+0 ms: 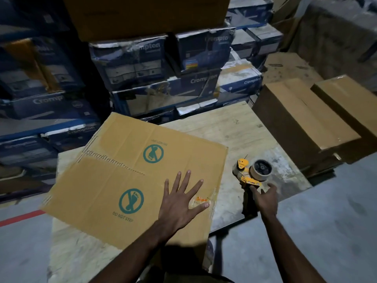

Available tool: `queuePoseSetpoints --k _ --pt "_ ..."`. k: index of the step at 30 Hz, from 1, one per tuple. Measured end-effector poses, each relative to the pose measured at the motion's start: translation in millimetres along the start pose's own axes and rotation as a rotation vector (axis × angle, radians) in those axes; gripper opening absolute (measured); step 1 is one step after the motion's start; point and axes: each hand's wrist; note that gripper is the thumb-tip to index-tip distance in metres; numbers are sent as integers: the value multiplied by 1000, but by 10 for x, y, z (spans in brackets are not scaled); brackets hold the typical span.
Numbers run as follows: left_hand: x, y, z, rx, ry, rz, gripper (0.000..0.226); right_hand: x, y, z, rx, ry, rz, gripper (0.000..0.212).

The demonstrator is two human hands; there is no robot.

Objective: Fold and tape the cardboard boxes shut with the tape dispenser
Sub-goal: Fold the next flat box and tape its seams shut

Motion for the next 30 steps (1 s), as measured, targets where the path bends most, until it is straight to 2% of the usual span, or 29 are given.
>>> queuePoseSetpoints --k 4,8,9,11,12,15,18,20,22,23,26,28,30 --pt "-258 -9 -216 18 30 -7 74 -178 -75 -16 32 27 157 80" --pt "-353 -32 -311 29 51 -21 72 -743 -303 -125 -22 -93 263 81" --pt "-357 -34 -333 30 54 -27 71 -759 -316 -100 -42 -85 305 68" --pt "-378 -53 -410 45 49 -42 68 -479 -211 70 -158 -60 346 26" --pt "-394 -68 -476 52 47 -48 66 -360 -169 148 -205 -46 325 18" --pt "-456 -111 -624 73 43 -73 65 -268 -125 214 -318 -49 283 31" --pt "-463 -144 -665 109 35 -103 64 -501 -83 147 -410 -141 398 43" --pt "-452 -131 -631 159 43 -123 63 -451 63 265 -505 -138 403 40" --pt "-442 -75 -585 291 59 -154 64 -87 295 547 -562 -63 354 40" --pt "-438 0 -556 430 73 -170 63 101 405 668 -558 22 314 38" --pt "-342 363 -413 1043 192 -328 33 679 602 876 -509 249 295 39" --pt "-218 620 -213 1207 285 -439 27 1044 629 929 -382 389 244 37" --pt "-70 906 32 1283 363 -447 36 1433 577 945 -238 525 220 37"
Point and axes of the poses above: each hand's wrist, its own x-axis away from the middle knuckle, its own y-axis out of the back of the hand, z = x × y, and after that the axes turned 15 degrees about -y, right-handed
